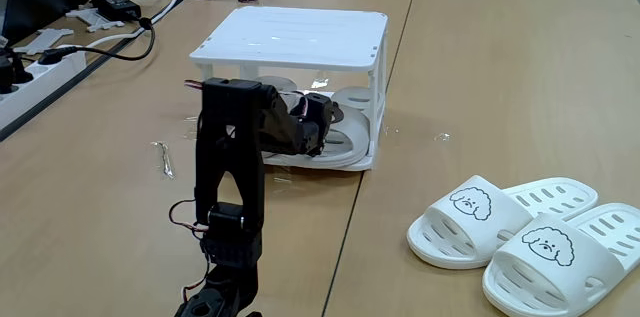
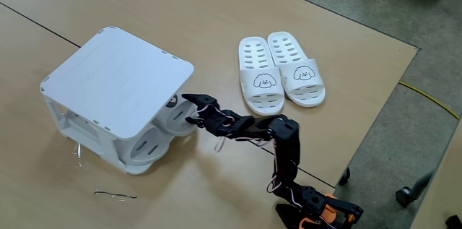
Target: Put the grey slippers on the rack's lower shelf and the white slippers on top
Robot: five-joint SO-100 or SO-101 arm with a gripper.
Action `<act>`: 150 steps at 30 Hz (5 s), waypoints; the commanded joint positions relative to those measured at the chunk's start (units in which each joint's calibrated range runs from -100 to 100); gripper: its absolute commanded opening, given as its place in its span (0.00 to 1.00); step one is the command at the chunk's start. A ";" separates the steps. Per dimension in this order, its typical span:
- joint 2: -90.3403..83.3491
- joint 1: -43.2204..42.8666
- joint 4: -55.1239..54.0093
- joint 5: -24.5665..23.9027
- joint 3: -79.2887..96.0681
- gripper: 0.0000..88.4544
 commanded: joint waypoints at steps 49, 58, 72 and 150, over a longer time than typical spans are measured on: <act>32.31 35.36 -36.07 0.42 -15.73 0.32; 36.18 34.37 -35.72 0.42 -30.35 0.00; -8.92 34.29 25.54 0.42 -46.86 0.01; 36.51 -16.70 53.84 0.42 -123.36 0.33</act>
